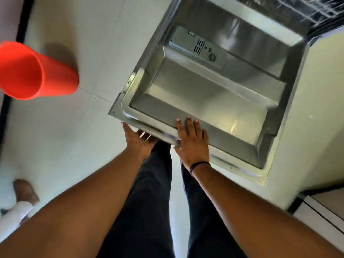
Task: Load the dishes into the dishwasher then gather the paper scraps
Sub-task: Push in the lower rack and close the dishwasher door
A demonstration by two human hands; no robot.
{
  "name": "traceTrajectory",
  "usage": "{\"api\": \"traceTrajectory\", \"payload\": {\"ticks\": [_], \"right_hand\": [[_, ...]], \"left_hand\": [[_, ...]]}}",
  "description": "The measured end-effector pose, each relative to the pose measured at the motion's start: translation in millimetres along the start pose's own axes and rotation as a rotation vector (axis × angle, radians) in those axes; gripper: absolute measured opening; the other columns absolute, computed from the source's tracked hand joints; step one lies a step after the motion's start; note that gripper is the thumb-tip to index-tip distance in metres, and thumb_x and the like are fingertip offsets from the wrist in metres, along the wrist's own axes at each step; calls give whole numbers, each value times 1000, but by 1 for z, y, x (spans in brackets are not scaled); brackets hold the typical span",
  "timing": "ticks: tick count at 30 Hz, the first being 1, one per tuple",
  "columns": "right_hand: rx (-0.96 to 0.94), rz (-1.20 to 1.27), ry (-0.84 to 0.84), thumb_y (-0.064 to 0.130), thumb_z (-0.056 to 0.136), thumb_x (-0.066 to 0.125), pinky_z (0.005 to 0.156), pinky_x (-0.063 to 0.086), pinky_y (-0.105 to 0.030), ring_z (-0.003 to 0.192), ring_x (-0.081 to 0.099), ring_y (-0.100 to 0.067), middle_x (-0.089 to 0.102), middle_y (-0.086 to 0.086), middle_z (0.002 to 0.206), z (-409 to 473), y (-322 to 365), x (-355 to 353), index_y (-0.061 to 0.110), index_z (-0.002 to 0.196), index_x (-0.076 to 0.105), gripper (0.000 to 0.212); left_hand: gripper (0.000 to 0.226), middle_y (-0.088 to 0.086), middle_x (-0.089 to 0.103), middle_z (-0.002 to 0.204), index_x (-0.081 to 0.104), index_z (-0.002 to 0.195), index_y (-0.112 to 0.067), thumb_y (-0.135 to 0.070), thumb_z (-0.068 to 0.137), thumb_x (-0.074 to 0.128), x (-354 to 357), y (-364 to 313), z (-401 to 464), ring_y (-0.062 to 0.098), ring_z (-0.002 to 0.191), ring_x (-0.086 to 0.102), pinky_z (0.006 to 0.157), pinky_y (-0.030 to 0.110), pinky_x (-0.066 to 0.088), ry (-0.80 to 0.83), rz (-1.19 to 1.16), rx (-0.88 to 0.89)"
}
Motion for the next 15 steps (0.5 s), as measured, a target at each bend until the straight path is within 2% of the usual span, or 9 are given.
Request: {"api": "traceTrajectory", "payload": {"ticks": [2, 5, 6, 10, 15], "right_hand": [[-4, 9, -23, 45, 83, 74, 116, 28, -57, 149, 24, -38, 25, -12, 163, -19, -2, -42, 27, 158, 19, 95], [8, 42, -59, 54, 85, 69, 118, 26, -53, 147, 26, -35, 29, -9, 160, -42, -7, -106, 26, 157, 21, 90], [20, 57, -77, 56, 85, 68, 118, 27, -51, 146, 29, -34, 32, -8, 158, -47, -10, -123, 26, 156, 25, 89], [64, 87, -156, 60, 83, 67, 113, 31, -46, 138, 39, -29, 44, -5, 150, -69, -25, -194, 26, 152, 32, 84], [31, 101, -117, 44, 87, 67, 112, 31, -45, 132, 42, -31, 43, -7, 147, -83, -34, -269, 28, 156, 24, 83]], "left_hand": [[81, 17, 64, 127, 59, 128, -8, -77, 86, 54, 13, -6, -49, 40, 113, 64, 91, 61, 55, 26, -3, -2], [70, 11, 65, 118, 64, 118, -9, -72, 88, 57, 34, -12, -118, 34, 110, 65, 72, 56, 60, 72, 15, 0], [67, 11, 65, 117, 64, 117, -10, -71, 89, 57, 39, -13, -135, 33, 109, 65, 73, 56, 61, 98, 5, -2], [82, 18, 57, 141, 52, 139, 0, -69, 95, 47, 66, -23, -205, 35, 124, 59, 107, 48, 47, 151, 137, 36], [83, 17, 40, 157, 35, 153, 1, -62, 100, 44, 110, -22, -275, 37, 141, 43, 117, 48, 37, 129, 139, 90]]}}
Point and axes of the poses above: each hand's wrist, its own z-axis towards the middle knuckle, its own x-axis out of the palm, y = z × x, the point moved 3 cm from there along z, towards the middle knuckle
